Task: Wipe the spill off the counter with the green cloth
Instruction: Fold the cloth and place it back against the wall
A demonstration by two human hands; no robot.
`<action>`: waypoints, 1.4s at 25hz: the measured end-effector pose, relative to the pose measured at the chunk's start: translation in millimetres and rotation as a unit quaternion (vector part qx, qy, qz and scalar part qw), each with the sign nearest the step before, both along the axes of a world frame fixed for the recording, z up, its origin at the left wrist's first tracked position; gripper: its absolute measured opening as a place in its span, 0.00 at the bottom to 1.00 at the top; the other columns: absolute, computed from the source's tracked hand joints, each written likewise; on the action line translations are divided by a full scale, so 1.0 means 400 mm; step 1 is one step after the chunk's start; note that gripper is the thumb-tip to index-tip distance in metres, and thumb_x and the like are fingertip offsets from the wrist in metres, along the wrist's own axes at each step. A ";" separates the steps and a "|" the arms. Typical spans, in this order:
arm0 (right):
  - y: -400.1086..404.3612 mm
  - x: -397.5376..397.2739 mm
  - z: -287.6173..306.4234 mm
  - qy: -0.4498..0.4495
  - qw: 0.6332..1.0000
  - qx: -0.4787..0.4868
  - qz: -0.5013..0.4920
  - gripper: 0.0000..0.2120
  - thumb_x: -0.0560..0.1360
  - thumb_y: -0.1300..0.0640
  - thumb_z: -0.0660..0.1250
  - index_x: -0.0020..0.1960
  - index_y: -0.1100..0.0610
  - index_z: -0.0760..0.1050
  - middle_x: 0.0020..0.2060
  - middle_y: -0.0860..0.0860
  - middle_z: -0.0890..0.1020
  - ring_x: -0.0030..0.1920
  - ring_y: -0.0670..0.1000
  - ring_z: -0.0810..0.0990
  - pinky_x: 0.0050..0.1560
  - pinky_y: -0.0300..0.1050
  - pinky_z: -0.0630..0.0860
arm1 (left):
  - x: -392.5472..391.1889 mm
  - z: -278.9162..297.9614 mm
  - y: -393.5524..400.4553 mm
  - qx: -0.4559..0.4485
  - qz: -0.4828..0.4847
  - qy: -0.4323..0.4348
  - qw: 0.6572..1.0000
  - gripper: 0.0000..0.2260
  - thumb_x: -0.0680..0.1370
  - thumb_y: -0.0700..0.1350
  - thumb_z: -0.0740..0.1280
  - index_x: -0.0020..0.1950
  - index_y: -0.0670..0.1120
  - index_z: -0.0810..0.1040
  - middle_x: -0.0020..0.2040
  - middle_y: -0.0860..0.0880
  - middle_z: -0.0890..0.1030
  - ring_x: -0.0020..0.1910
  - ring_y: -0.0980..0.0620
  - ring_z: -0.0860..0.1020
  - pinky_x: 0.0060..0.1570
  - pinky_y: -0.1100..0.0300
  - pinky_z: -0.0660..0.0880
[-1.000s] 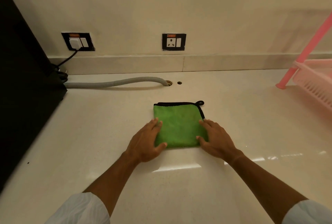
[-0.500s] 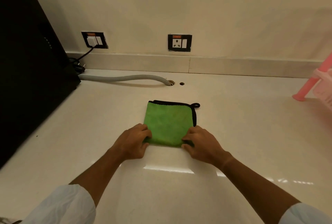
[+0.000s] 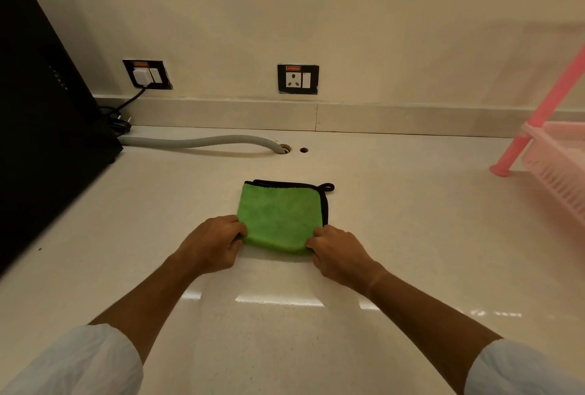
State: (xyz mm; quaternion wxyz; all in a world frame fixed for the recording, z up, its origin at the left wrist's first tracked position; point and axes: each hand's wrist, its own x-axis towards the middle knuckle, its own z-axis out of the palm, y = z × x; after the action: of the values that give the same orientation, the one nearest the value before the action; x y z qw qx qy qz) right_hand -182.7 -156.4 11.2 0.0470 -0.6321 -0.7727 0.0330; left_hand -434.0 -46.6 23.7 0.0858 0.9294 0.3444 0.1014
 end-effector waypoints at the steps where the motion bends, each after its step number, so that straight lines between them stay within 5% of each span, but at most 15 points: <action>1: 0.004 0.003 0.005 0.005 1.000 -0.001 -0.008 0.11 0.78 0.59 0.58 0.51 0.59 0.79 0.45 0.55 0.79 0.46 0.56 0.77 0.37 0.47 0.69 | -0.001 0.007 0.005 -0.003 -0.003 -0.013 1.000 0.07 0.71 0.37 0.67 0.47 0.41 0.82 0.41 0.44 0.82 0.38 0.43 0.79 0.38 0.51 0.77; 9: 0.031 0.022 0.080 0.077 0.994 -0.014 -0.073 0.07 0.69 0.61 0.64 0.39 0.59 0.81 0.33 0.54 0.80 0.36 0.57 0.76 0.37 0.47 0.75 | 0.002 0.068 0.063 -0.090 0.015 -0.071 0.993 0.05 0.69 0.38 0.72 0.44 0.44 0.85 0.39 0.48 0.86 0.36 0.53 0.82 0.42 0.57 0.80; 17: 0.142 0.093 0.273 0.164 0.976 -0.049 -0.137 0.08 0.68 0.61 0.73 0.47 0.56 0.85 0.36 0.47 0.83 0.40 0.46 0.81 0.41 0.36 0.75 | 0.038 0.241 0.164 -0.174 0.041 -0.095 0.979 0.06 0.67 0.38 0.77 0.38 0.49 0.85 0.33 0.54 0.84 0.33 0.61 0.82 0.32 0.73 0.75; 27: 0.189 0.161 0.460 0.260 0.941 -0.121 -0.180 0.04 0.69 0.63 0.76 0.44 0.59 0.85 0.37 0.49 0.85 0.40 0.48 0.83 0.38 0.37 0.81 | 0.107 0.428 0.253 -0.278 0.007 -0.108 0.955 0.07 0.66 0.37 0.78 0.42 0.38 0.85 0.36 0.45 0.86 0.37 0.50 0.85 0.37 0.61 0.82; 35: 0.164 0.280 0.548 0.289 0.915 -0.156 -0.233 0.07 0.67 0.63 0.78 0.45 0.63 0.85 0.37 0.54 0.87 0.38 0.49 0.84 0.39 0.41 0.82 | 0.250 0.496 0.275 -0.306 -0.016 -0.076 0.949 0.06 0.66 0.37 0.78 0.40 0.40 0.85 0.36 0.46 0.86 0.38 0.50 0.86 0.34 0.65 0.80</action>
State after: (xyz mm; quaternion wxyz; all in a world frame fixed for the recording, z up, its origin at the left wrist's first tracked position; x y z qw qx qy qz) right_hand -70.8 -91.0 230.2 0.1756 -0.7564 -0.5411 0.3228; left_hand -334.1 63.4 222.1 0.3930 0.8536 0.3366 0.0598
